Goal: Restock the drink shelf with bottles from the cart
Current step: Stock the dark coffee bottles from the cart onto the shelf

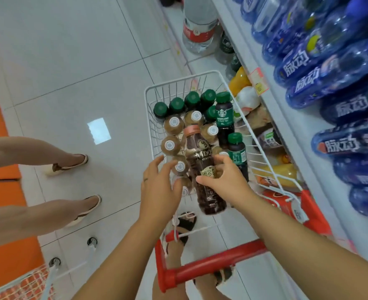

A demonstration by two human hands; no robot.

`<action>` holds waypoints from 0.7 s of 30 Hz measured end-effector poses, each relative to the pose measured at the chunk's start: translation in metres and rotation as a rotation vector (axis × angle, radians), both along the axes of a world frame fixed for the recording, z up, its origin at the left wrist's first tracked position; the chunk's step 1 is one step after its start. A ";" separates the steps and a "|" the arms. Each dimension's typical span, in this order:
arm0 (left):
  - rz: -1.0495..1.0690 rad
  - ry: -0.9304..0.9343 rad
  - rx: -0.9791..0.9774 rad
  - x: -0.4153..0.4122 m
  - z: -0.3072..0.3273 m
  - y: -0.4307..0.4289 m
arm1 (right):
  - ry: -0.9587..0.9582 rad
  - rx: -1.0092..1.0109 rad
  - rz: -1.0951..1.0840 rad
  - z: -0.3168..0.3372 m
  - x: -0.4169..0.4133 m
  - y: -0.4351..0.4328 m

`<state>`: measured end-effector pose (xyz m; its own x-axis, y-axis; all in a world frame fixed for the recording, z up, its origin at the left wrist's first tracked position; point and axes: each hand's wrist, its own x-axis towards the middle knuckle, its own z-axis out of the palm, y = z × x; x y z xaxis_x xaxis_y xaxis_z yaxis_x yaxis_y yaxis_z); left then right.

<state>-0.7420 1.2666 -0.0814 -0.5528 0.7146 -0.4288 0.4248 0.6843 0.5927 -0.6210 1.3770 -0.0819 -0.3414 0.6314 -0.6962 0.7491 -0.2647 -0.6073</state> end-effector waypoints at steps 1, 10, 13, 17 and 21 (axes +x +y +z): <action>-0.019 -0.011 0.060 0.005 0.015 0.008 | 0.017 0.025 -0.018 0.020 0.008 0.002; -0.155 -0.506 0.628 0.104 0.220 0.087 | 0.211 0.482 -0.251 0.250 0.108 0.023; -0.259 -0.539 0.792 0.143 0.290 0.099 | 0.295 0.661 -0.335 0.327 0.146 0.014; -0.447 -0.535 1.038 0.196 0.374 0.101 | 0.364 0.912 -0.424 0.411 0.205 -0.010; -0.668 -0.561 1.312 0.260 0.438 0.089 | 0.377 1.174 -0.533 0.472 0.266 -0.051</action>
<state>-0.4820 1.3554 0.3567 0.0124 0.7785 0.6275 -0.0407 -0.6266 0.7783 -0.3546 1.3260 0.3898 0.0812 0.9010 0.4262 0.4563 0.3466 -0.8196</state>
